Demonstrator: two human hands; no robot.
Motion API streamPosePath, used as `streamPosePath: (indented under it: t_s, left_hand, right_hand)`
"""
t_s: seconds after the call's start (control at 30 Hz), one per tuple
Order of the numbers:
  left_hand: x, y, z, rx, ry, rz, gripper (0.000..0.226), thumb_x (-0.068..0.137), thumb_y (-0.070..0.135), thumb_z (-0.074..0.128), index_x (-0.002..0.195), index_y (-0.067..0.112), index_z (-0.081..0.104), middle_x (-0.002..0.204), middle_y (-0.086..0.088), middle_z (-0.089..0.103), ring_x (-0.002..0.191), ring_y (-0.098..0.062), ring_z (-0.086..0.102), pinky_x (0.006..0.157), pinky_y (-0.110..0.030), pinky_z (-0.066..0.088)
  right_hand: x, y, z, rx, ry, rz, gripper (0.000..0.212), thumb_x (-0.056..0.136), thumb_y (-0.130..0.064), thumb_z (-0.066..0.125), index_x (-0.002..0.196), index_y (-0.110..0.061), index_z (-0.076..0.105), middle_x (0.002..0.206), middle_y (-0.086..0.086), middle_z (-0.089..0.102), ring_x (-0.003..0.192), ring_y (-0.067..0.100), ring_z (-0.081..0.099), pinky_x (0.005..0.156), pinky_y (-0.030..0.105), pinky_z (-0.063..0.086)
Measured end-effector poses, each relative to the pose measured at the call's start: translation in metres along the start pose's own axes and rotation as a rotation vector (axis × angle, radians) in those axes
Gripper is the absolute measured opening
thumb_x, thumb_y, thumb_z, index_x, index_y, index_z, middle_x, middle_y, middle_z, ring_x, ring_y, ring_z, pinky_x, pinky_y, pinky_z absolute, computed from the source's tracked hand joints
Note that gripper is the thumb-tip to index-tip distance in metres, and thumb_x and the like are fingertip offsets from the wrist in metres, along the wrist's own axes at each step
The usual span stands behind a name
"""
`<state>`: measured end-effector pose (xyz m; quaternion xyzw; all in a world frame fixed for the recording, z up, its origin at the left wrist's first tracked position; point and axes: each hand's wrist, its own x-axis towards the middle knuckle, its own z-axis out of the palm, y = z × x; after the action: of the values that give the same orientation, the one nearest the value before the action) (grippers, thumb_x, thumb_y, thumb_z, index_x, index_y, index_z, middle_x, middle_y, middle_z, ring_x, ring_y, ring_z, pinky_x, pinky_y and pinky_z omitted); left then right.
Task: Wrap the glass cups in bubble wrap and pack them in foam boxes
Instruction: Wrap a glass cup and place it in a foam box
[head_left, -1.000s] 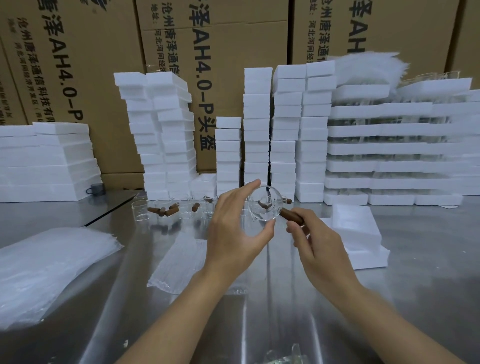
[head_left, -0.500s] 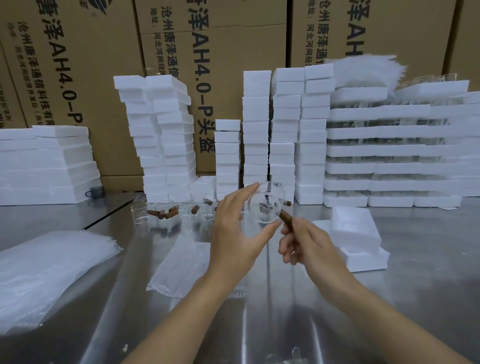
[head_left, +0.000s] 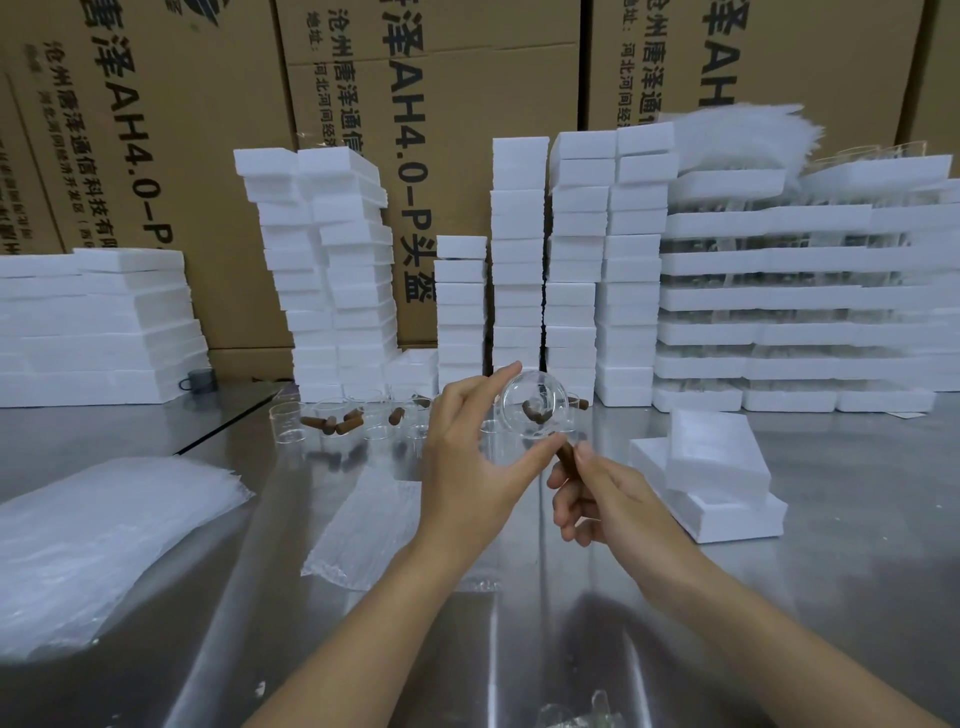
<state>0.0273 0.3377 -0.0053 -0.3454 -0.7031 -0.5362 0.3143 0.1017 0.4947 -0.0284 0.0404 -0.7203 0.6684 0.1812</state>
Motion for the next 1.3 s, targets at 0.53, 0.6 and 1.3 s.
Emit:
streamPosePath:
  t_s: [0.53,0.6,1.3]
  left_hand:
    - [-0.005,0.009,0.013,-0.690,-0.225,-0.716,0.074,0.072,0.061,0.089,0.136,0.036,0.064,0.127,0.006,0.078,0.107,-0.013,0.078,0.086,-0.031,0.053]
    - [-0.006,0.014,0.013,-0.813,-0.329,-0.824,0.072,0.077,0.067,0.082,0.137,0.030,0.065,0.127,0.004,0.079,0.109,-0.013,0.078,0.088,-0.033,0.050]
    - [-0.008,0.001,0.022,-0.869,-0.312,-1.095,0.050,0.094,0.067,0.065,0.103,0.019,0.076,0.105,-0.001,0.083,0.086,-0.014,0.081,0.073,-0.032,0.055]
  right_hand:
    - [0.005,0.017,-0.014,-0.537,0.273,-0.458,0.063,0.094,-0.044,0.073,0.147,-0.051,0.040,0.133,-0.024,0.054,0.116,0.008,0.061,0.084,0.024,0.053]
    - [0.007,0.019,-0.016,-0.583,0.272,-0.472,0.069,0.093,-0.041,0.076,0.150,-0.053,0.037,0.134,-0.027,0.052,0.121,0.006,0.058,0.089,0.024,0.051]
    - [0.010,0.020,-0.022,-0.691,0.371,-0.569,0.064,0.086,-0.053,0.073,0.145,-0.048,0.047,0.130,-0.033,0.056,0.126,0.001,0.053,0.099,0.018,0.043]
